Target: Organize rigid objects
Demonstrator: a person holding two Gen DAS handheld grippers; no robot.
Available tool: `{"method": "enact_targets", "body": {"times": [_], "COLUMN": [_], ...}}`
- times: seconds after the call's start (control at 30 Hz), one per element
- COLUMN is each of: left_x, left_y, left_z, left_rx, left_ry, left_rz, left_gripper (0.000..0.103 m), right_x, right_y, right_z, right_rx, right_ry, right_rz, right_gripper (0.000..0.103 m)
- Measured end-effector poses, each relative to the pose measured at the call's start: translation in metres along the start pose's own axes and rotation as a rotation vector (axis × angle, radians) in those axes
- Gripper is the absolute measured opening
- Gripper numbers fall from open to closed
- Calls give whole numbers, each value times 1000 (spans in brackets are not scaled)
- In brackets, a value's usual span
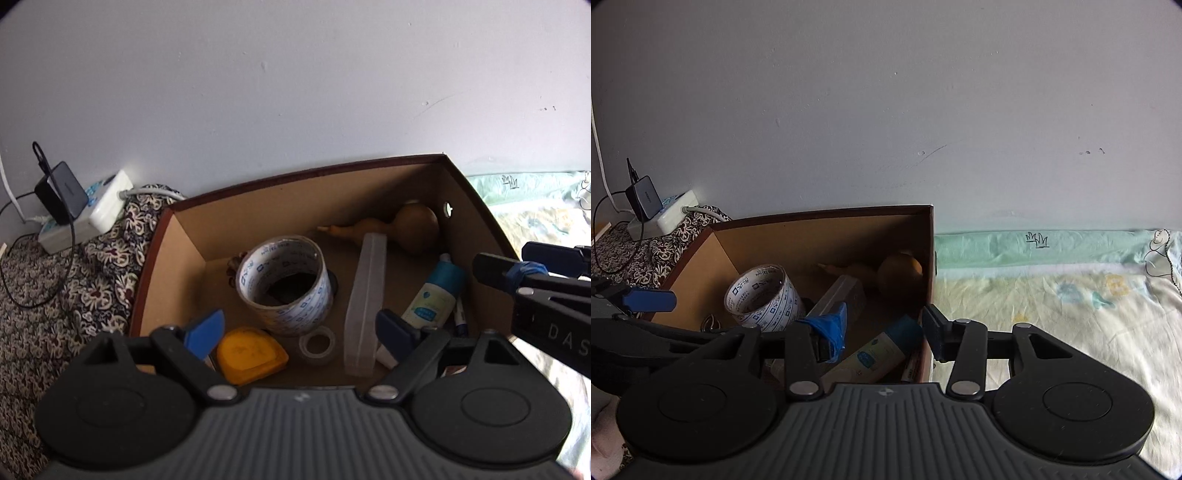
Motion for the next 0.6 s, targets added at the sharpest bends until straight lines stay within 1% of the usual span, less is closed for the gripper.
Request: {"method": "enact_targets", "body": {"times": [0.33,0.43,0.5,0.6], "left_x": [-5,-9,-9,-10], "left_y": [-36,-41,-45,-46], "left_z": [28,34,38,46], "left_rx": [7,31,14,0], "left_ry": [-16,-9,-17,-35], "left_rz": [-45,-42,-43,-36], "left_gripper": [88,88,88,88], "right_x": [0,-1,-2,-1], "right_y": [-23,-29,-33,-41], "right_z": [31,42,51,57], "right_rx": [-27,-42,-56,-73], "right_ry": [-46,-54,-62,-36], "right_rz": [-7,-9,-5,-17], "right_gripper": [30,30,30,30]}}
Point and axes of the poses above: each gripper's, at about its wrist camera, not at the fingertips, and z roughly the way its jaws point, y to its right, x to its top, the point moved 1 cm from there along z, roughly the way its jaws point, and after that the axes turned 13 degrees about -x, right-handed, at the moved point
